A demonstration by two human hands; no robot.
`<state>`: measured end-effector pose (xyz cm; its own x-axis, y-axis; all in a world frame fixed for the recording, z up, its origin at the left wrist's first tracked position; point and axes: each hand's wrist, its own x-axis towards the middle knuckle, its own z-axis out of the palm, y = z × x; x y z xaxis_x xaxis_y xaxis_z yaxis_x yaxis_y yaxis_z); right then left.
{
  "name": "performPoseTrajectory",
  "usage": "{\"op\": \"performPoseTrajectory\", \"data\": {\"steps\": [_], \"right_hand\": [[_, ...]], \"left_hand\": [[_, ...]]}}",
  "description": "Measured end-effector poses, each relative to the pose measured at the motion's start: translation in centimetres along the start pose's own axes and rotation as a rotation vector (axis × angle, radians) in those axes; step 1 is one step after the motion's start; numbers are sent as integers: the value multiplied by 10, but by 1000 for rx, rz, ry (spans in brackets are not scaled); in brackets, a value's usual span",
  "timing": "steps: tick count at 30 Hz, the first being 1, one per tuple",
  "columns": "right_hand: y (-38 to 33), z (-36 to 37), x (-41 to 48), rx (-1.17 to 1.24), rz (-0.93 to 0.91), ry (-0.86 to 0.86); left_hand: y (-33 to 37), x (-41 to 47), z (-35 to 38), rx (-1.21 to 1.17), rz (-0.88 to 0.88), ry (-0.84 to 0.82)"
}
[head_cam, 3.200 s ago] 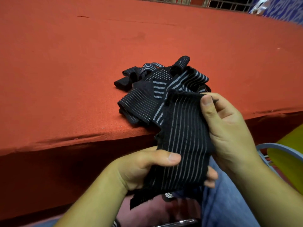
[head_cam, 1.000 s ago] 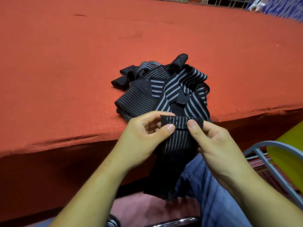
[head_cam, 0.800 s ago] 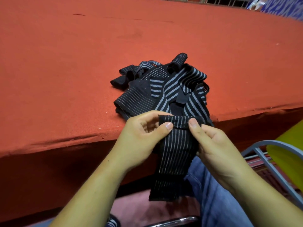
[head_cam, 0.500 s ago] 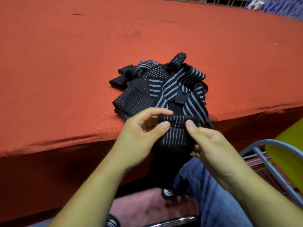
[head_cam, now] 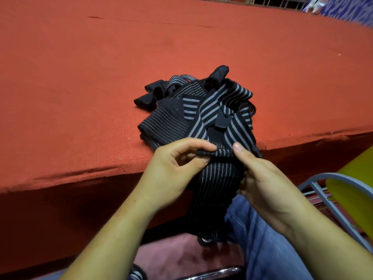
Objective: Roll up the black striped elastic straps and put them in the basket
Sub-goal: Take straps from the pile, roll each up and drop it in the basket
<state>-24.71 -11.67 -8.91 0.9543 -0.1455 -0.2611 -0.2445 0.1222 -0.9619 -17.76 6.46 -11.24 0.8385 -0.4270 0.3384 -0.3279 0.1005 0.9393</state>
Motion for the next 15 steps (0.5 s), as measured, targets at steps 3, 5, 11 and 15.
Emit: {"op": "performPoseTrajectory", "data": {"steps": [3,5,11,15], "right_hand": [[2,-1,1,2,-32,18],[4,-3,2,3,-68,25],[7,-4,1,-136,-167,-6],[10,-3,1,-200,-182,13]], "left_hand": [[2,-1,-2,36,-29,-31],[1,-2,-3,6,-97,-55],[-3,0,1,-22,-180,-61],[-5,0,0,-16,-127,-56]]}}
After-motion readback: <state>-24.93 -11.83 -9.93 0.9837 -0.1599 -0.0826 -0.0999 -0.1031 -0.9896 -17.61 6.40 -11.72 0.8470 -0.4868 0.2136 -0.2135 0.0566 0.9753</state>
